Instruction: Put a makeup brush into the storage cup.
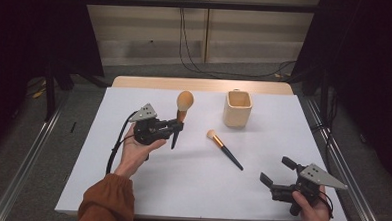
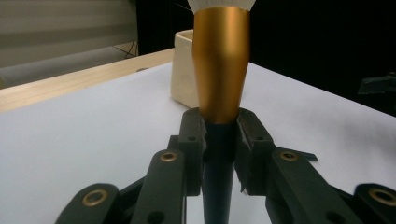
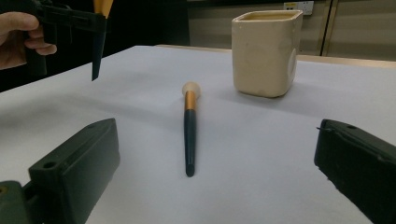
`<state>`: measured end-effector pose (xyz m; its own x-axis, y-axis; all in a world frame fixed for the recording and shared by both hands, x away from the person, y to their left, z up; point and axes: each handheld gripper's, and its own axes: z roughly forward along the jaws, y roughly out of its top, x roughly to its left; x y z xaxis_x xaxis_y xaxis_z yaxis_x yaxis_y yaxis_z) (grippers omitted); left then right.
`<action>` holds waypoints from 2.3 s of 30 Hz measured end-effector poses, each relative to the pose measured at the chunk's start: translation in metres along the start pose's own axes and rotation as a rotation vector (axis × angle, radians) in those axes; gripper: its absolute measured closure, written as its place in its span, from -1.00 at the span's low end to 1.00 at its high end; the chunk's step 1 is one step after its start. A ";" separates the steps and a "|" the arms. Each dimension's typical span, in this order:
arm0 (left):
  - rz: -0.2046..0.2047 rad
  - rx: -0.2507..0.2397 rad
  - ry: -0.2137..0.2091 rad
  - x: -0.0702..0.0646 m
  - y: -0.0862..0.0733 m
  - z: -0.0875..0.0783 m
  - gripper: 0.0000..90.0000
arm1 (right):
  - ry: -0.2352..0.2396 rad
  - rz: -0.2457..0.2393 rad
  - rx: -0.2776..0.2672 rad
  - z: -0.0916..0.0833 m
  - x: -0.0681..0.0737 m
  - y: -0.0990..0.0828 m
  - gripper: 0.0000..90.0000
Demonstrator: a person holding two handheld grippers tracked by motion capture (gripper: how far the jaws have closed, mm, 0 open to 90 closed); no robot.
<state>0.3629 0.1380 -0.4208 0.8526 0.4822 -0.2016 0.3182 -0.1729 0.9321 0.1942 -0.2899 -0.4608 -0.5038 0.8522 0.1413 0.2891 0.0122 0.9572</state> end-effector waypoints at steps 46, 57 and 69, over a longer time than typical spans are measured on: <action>0.040 0.002 -0.118 -0.080 -0.016 0.030 0.66 | 0.288 -0.007 -0.075 0.086 0.059 0.061 -1.00; 0.038 -0.015 -0.127 -0.086 -0.017 0.036 0.65 | 0.328 0.004 -0.074 0.103 0.072 0.079 -0.99; 0.032 -0.025 -0.135 -0.085 -0.019 0.037 0.65 | 0.336 0.028 -0.041 0.121 0.077 0.075 -0.35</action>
<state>0.2995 0.0686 -0.4322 0.9106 0.3568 -0.2083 0.2808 -0.1647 0.9455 0.2761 -0.1603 -0.4094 -0.7384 0.6317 0.2361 0.2769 -0.0353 0.9603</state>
